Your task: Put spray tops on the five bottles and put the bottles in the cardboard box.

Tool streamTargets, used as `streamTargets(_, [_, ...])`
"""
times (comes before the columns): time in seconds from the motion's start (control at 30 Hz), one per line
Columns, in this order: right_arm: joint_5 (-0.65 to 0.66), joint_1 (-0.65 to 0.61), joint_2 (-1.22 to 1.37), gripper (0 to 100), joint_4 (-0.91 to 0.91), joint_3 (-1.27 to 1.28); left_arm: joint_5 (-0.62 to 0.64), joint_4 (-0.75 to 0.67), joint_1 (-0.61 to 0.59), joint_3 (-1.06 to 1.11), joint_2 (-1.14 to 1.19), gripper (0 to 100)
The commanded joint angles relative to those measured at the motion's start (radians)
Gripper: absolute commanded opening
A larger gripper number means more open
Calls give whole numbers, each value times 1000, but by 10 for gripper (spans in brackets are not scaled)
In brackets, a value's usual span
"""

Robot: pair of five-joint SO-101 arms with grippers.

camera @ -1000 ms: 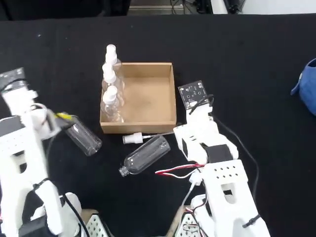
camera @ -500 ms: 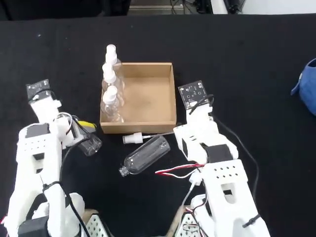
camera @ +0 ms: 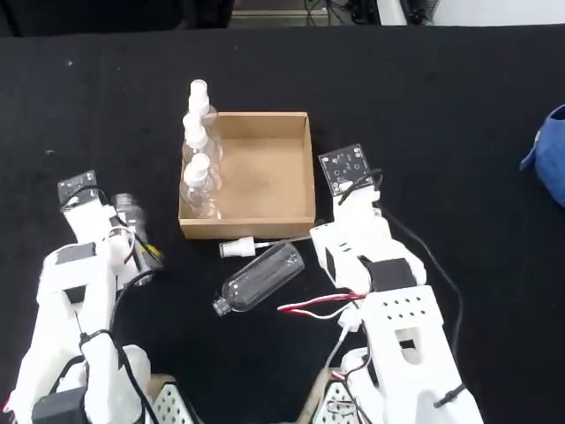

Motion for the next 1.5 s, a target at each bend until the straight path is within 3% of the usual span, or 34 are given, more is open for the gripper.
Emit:
streamTargets(0.0, [-9, 15, -31, 184, -25, -4, -149, 69, -58, -93, -14, 54])
streamTargets(0.17, [-9, 15, -31, 184, -25, -4, -428, 150, -150, -162, -14, 30])
streamTargets(0.4, [-9, 15, -31, 184, -25, -4, -927, 348, -309, -208, -2, 30])
streamTargets(0.7, [-9, 15, -31, 184, -25, -4, -1329, 394, -549, -219, -9, 30])
streamTargets(0.83, [-8, 15, -31, 184, -25, -4, -1421, 388, -641, -219, -14, 30])
streamTargets(1.07, [-8, 15, -30, 184, -25, -4, -1458, 388, -630, -219, -14, 31])
streamTargets(1.27, [-8, 15, -28, 184, -25, -4, -1459, 388, -621, -222, -14, 182])
streamTargets(1.47, [-8, 15, -30, 184, -25, -4, -1458, 388, -613, -269, -14, 188])
